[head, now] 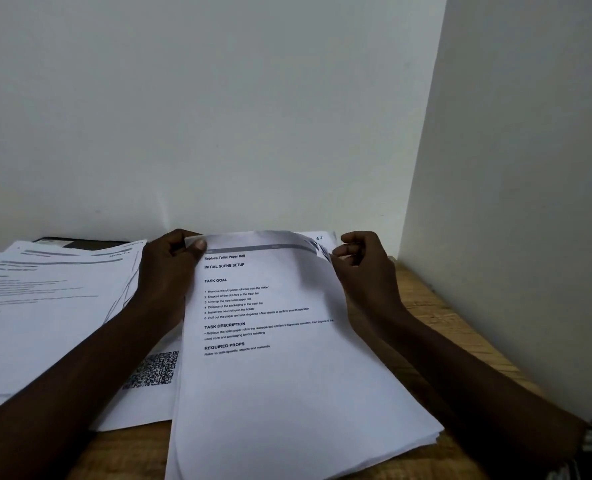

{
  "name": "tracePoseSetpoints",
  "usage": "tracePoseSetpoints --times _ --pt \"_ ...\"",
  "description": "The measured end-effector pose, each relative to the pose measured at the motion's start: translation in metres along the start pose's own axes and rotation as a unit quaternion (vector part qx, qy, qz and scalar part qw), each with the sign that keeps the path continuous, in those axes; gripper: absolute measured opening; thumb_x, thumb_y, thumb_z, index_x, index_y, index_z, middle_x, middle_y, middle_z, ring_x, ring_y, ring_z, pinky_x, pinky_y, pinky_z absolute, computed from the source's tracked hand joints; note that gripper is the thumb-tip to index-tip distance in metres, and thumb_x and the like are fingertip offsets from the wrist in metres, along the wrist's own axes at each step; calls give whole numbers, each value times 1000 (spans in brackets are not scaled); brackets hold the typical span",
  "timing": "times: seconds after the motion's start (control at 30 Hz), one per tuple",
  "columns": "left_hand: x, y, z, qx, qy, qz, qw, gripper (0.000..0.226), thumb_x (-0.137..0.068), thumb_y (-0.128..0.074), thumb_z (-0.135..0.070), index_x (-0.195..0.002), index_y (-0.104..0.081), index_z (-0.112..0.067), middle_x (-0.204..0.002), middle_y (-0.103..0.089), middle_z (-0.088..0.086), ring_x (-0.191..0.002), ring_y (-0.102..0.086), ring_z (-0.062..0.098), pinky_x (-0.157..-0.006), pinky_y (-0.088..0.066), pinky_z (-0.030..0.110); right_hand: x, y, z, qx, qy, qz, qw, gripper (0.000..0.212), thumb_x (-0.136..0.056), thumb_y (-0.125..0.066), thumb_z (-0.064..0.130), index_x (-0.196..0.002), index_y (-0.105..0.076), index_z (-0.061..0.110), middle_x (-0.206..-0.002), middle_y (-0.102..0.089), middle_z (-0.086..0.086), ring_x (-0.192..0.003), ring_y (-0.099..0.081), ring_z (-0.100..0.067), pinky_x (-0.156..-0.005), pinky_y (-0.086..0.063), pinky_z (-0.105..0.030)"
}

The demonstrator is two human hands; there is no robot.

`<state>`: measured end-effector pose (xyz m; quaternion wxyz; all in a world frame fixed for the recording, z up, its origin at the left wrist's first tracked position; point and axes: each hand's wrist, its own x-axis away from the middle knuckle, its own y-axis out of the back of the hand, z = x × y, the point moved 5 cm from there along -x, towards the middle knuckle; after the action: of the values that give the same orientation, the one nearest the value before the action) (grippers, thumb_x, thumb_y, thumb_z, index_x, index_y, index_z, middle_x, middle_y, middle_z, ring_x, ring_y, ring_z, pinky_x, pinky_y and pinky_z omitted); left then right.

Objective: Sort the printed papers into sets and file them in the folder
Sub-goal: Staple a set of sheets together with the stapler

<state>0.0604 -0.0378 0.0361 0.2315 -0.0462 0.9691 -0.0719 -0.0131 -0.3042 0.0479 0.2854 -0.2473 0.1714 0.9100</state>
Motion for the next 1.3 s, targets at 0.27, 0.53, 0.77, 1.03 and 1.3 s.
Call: tracePoseSetpoints --times 0.27,0.53,0.77,1.03,1.3 --pt "1 -2 -3 3 4 3 1000 21 -94 -57 -2 -79 -65 -14 -76 -62 9 -72 -56 21 -74 -45 31 0 0 2 -3 -17 43 999 12 -85 -71 32 -82 -71 20 -76 -68 3 -66 -56 -8 -57 -38 -20" --pt "-3 5 3 -21 15 -13 1000 23 -93 -60 -7 -76 -69 -19 -77 -63 9 -78 -56 22 -77 -43 38 11 -13 17 -21 122 72 990 21 -61 -79 32 -53 -59 36 -98 -54 12 -103 -55 -13 -70 -35 -20" --pt "-1 2 -2 -2 24 -4 1000 18 -94 -58 -5 -83 -67 -15 -89 -62 18 -84 -57 26 -80 -44 42 -2 7 10 -48 41 -11 998 18 -87 -66 44 -94 -62 28 -101 -63 10 -95 -62 -12 -77 -49 -28" --pt "2 -1 -4 8 30 8 999 16 -95 -56 -4 -84 -65 -11 -84 -62 14 -78 -57 23 -77 -45 35 2 3 18 -80 1 75 994 77 -75 -69 63 -140 -33 47 -129 -55 12 -104 -55 13 -89 -47 -26" --pt "7 -5 -4 -4 37 12 999 17 -94 -58 -3 -83 -66 -13 -80 -64 12 -77 -59 24 -79 -47 36 1 7 38 -19 94 83 992 39 -80 -75 42 -116 -62 41 -116 -65 18 -98 -63 0 -78 -49 -16"
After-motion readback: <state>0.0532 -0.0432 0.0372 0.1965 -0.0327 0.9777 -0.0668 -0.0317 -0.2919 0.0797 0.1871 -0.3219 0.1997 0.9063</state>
